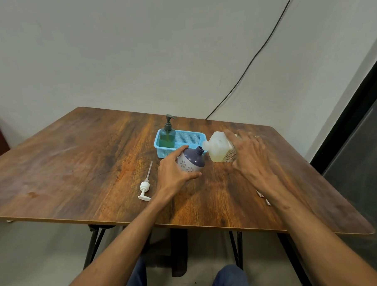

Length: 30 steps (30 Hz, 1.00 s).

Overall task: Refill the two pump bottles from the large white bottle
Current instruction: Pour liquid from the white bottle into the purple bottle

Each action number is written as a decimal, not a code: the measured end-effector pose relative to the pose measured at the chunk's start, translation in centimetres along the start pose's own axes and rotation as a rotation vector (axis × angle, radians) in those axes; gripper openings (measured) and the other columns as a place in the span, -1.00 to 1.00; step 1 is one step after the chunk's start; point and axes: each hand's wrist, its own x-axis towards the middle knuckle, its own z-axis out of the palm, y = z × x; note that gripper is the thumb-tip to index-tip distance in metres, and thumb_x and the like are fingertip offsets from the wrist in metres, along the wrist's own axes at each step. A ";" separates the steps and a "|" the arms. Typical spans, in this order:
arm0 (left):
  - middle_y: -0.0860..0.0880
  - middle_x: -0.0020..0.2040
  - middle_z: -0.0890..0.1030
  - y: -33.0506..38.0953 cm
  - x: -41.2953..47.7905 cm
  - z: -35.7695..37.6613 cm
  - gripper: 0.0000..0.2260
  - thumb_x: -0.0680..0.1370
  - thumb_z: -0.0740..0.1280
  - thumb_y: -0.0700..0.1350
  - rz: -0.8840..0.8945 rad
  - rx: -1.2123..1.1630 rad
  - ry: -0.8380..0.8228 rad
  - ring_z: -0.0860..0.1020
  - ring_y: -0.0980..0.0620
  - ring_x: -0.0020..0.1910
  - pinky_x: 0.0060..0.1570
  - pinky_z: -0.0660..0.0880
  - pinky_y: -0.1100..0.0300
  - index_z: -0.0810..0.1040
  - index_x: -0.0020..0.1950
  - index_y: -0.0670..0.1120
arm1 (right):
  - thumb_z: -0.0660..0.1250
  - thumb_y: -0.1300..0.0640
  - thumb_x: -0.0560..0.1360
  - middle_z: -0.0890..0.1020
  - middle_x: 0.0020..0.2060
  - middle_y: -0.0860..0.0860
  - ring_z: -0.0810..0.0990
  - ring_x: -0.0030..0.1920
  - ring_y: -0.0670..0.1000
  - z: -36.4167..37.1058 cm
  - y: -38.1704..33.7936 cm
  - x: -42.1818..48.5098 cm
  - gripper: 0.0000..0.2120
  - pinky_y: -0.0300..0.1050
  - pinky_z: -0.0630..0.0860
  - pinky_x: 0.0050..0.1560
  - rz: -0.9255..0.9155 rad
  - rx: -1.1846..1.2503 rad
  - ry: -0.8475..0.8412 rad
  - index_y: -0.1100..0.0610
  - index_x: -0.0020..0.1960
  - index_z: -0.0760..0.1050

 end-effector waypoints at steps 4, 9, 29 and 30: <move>-0.05 0.30 0.60 -0.1 0.1 0.0 -0.18 0.23 0.69 -0.01 0.002 0.004 0.002 0.57 0.06 0.22 0.27 0.56 0.03 0.48 0.44 -0.06 | 0.61 0.10 0.28 0.53 0.29 0.16 0.49 0.29 0.25 0.1 0.1 0.2 -0.09 0.26 0.46 0.29 -0.017 -0.026 0.020 -0.01 0.52 0.25; -0.03 0.30 0.60 -0.2 0.3 0.0 -0.18 0.22 0.69 0.01 0.004 0.007 0.000 0.57 0.05 0.22 0.26 0.56 0.01 0.49 0.44 -0.05 | 0.61 0.10 0.29 0.53 0.29 0.16 0.48 0.29 0.25 0.1 0.2 0.4 -0.09 0.26 0.46 0.28 -0.037 -0.036 0.034 0.00 0.53 0.24; -0.04 0.30 0.60 -0.3 0.4 0.3 -0.17 0.23 0.69 0.03 -0.014 0.017 0.000 0.56 0.06 0.22 0.28 0.55 0.00 0.47 0.45 -0.04 | 0.58 0.11 0.31 0.50 0.33 0.15 0.45 0.33 0.25 0.2 0.4 0.7 -0.12 0.24 0.38 0.34 -0.058 -0.092 0.049 -0.02 0.53 0.24; -0.04 0.31 0.60 -0.3 0.4 0.3 -0.17 0.23 0.69 0.03 -0.017 0.018 -0.002 0.56 0.05 0.22 0.29 0.55 0.00 0.47 0.45 -0.04 | 0.58 0.11 0.31 0.50 0.33 0.15 0.45 0.33 0.25 0.2 0.4 0.7 -0.12 0.24 0.38 0.34 -0.060 -0.094 0.049 -0.02 0.53 0.24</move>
